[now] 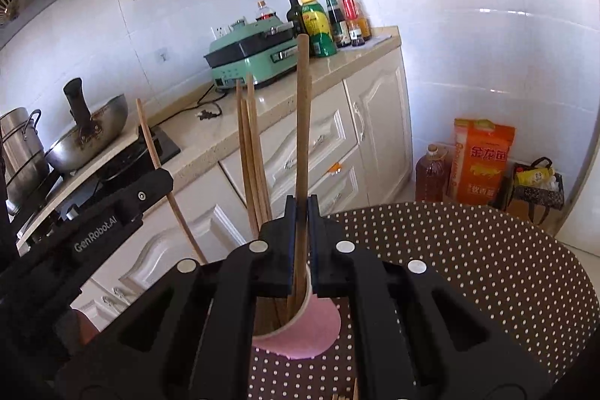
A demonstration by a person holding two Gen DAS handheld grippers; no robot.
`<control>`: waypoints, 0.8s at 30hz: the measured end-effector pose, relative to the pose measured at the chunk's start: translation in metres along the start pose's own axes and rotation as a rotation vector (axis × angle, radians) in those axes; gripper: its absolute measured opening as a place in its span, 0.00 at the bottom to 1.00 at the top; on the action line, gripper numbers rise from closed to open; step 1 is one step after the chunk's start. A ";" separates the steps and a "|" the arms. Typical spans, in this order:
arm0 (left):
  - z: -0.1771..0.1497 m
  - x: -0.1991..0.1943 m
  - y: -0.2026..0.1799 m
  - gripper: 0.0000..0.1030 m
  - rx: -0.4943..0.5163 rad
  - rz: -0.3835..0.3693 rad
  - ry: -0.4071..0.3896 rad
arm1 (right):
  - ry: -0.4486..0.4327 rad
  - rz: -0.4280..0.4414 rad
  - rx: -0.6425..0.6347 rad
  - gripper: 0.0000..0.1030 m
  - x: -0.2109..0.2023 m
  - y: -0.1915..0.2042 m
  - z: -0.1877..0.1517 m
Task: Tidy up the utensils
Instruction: 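Lift the left tool's chopstick into the pink cup while the right tool inserts its chopstick, then open the left tool over the cup while the right tool opens, releasing chopsticks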
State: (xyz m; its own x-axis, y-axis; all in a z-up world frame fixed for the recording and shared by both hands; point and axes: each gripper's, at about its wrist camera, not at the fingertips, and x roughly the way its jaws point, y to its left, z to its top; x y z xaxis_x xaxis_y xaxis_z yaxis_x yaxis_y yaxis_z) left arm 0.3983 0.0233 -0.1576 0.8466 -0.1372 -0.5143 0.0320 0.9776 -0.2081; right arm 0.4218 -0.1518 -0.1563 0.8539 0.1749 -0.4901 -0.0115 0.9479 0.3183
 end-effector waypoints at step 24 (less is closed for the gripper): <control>-0.023 -0.001 -0.004 0.27 0.095 0.043 0.089 | 0.136 -0.072 0.034 0.07 -0.001 -0.012 -0.015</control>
State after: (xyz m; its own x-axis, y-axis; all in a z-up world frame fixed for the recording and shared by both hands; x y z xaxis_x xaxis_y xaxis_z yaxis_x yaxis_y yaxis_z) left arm 0.3849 0.0160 -0.1750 0.7979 -0.1042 -0.5937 0.0502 0.9930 -0.1069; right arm 0.4137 -0.1593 -0.1718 0.7732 0.1433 -0.6177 0.0671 0.9502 0.3044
